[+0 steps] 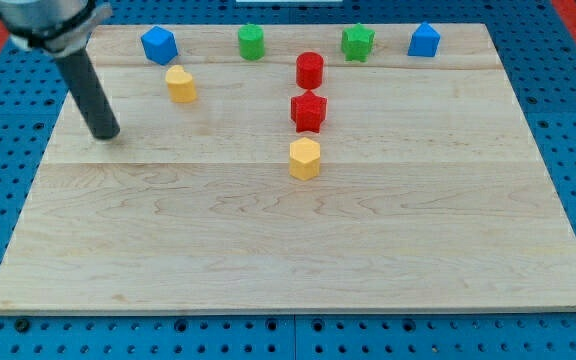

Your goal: Place the yellow heart towards the bottom of the yellow hexagon

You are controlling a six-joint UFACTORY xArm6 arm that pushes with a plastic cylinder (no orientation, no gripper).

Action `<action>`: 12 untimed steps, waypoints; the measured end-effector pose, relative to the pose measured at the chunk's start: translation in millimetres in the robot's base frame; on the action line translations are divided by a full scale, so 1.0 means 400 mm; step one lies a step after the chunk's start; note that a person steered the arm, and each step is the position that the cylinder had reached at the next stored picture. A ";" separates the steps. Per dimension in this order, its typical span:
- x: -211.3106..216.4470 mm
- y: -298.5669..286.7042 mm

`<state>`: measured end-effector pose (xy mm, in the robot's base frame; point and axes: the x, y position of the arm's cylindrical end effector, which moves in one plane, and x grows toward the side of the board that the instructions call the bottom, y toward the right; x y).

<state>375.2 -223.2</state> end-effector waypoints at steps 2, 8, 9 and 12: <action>-0.172 0.079; -0.061 0.402; -0.059 0.362; 0.045 0.432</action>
<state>393.2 -50.5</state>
